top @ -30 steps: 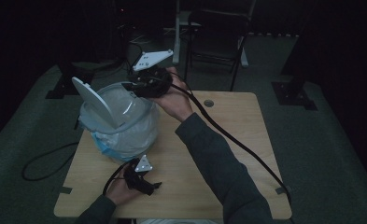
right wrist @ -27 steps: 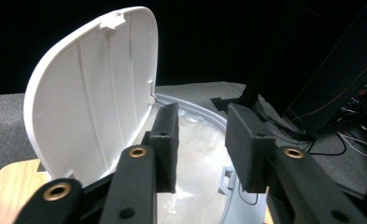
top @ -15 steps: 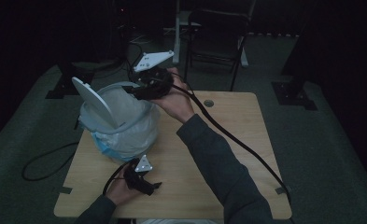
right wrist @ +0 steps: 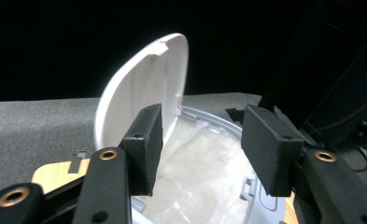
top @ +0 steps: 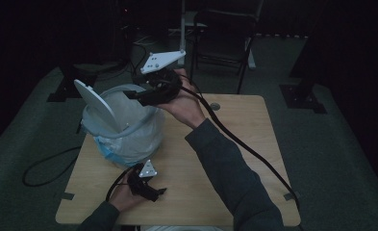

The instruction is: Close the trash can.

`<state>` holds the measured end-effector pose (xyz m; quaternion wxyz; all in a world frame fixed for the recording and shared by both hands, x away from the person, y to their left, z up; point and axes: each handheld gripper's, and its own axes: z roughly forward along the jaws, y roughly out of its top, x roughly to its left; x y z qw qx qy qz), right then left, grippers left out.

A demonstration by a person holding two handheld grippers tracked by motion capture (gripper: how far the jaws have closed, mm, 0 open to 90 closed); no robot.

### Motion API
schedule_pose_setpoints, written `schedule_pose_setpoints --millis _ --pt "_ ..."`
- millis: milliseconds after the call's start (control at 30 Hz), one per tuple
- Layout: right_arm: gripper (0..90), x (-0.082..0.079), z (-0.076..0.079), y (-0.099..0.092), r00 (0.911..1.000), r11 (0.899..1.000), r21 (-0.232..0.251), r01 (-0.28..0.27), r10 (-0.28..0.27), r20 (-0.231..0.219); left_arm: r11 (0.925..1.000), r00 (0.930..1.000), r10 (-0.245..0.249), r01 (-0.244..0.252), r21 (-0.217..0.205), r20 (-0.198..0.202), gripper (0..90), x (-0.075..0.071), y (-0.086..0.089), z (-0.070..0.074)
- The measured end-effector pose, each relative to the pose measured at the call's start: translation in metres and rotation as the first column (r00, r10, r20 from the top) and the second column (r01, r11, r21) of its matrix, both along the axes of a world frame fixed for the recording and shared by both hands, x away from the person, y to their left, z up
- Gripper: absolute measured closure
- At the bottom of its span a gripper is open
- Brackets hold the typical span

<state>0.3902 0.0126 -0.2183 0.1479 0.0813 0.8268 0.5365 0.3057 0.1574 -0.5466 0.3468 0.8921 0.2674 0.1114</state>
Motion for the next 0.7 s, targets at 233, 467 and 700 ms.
schedule_pose_setpoints --millis 233,467,700 --pt "42.4 -0.005 0.004 0.000 0.9990 0.999 0.034 -0.042 0.043 -0.012 1.0000 1.0000 -0.003 0.003 0.001 0.000 2.2 0.000 0.000 0.000" --pt "40.9 -0.009 0.004 0.006 0.9928 0.993 0.055 -0.104 0.107 -0.055 1.0000 1.0000 -0.002 0.002 0.000 -0.001 2.2 0.000 0.000 0.000" --pt "39.2 -0.017 0.002 0.029 0.9912 0.992 0.023 -0.123 0.124 -0.047 1.0000 1.0000 -0.002 0.002 0.000 -0.002 2.2 0.000 0.000 0.000"
